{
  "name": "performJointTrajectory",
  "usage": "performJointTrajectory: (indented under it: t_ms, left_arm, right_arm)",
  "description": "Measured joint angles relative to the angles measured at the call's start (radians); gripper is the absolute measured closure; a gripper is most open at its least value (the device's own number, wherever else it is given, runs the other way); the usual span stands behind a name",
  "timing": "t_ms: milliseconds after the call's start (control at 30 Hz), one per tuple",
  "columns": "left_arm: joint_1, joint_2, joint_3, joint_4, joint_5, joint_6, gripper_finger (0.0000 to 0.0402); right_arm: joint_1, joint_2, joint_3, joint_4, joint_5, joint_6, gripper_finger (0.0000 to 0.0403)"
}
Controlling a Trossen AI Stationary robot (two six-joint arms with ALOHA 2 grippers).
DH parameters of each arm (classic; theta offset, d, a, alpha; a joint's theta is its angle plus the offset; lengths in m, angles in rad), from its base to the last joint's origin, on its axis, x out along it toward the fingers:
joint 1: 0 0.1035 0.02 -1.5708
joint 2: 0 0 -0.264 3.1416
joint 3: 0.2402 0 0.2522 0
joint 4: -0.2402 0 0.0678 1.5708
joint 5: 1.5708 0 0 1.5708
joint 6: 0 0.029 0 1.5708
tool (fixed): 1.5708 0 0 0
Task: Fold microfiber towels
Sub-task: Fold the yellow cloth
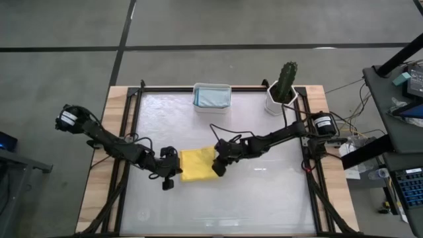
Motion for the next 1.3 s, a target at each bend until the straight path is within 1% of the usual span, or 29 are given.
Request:
performJointTrajectory:
  t_ms: [133,300,400,500,667,800,900,1133,1300]
  left_arm:
    - [0.0,0.0,0.0,0.0,0.0,0.001,0.04]
    - [0.0,0.0,0.0,0.0,-0.02,0.007,0.04]
    - [0.0,0.0,0.0,0.0,-0.03,0.018,0.04]
    - [0.0,0.0,0.0,0.0,-0.03,0.031,0.04]
    - [0.0,0.0,0.0,0.0,-0.028,0.027,0.04]
    - [0.0,0.0,-0.001,0.0,-0.026,0.008,0.0395]
    - [0.0,0.0,-0.001,0.0,-0.026,0.003,0.0377]
    - [0.002,0.0,-0.001,0.0,-0.028,0.001,0.0321]
    - [0.004,0.0,-0.001,0.0,-0.031,0.001,0.0295]
  right_arm:
    - [-0.008,-0.008,0.0,-0.002,-0.104,0.0,0.0394]
    - [-0.038,-0.054,0.001,-0.006,-0.25,0.009,0.0394]
    - [-0.057,-0.082,0.001,-0.029,-0.308,0.017,0.0394]
    - [-0.076,-0.12,0.001,-0.063,-0.342,0.02,0.0394]
    - [-0.096,-0.17,0.001,-0.125,-0.347,0.018,0.0394]
    - [-0.096,-0.187,0.001,-0.131,-0.345,0.009,0.0394]
    - [-0.095,-0.187,0.001,-0.136,-0.345,0.007,0.0394]
    - [-0.093,-0.187,0.001,-0.134,-0.344,-0.008,0.0394]
    - [-0.093,-0.187,0.001,-0.134,-0.344,-0.033,0.0394]
